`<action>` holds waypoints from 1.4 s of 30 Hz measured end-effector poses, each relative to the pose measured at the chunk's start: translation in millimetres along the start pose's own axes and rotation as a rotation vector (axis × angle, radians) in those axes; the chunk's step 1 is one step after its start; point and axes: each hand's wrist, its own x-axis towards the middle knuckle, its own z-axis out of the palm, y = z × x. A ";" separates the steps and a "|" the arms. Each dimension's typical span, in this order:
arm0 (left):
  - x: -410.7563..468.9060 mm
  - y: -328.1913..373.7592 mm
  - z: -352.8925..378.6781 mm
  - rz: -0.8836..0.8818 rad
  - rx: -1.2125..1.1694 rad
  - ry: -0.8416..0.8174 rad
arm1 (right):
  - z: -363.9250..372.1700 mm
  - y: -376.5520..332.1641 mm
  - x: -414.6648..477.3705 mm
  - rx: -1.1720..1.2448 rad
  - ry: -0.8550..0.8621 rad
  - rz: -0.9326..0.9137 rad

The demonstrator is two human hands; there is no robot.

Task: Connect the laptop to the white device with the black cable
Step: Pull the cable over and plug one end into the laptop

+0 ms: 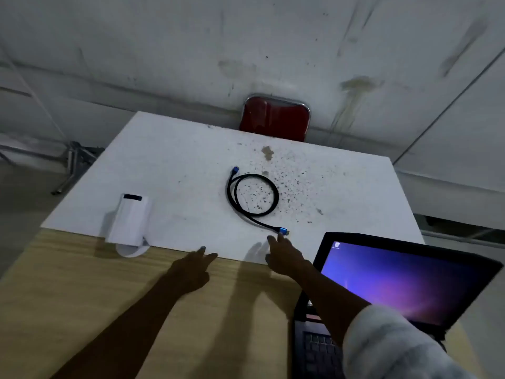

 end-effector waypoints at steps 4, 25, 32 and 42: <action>11.9 -20.1 6.4 -0.017 0.020 -0.043 | -6.3 1.4 34.7 0.025 0.067 0.090; -44.4 52.4 52.1 0.165 0.030 0.195 | 144.1 -20.0 -81.2 -0.039 0.095 -0.081; -105.1 82.2 113.6 0.033 0.244 -0.015 | 184.2 -11.0 -159.4 -0.018 0.086 -0.297; -167.1 98.4 161.1 0.031 0.164 0.079 | 199.5 63.4 -223.0 0.251 0.288 -0.214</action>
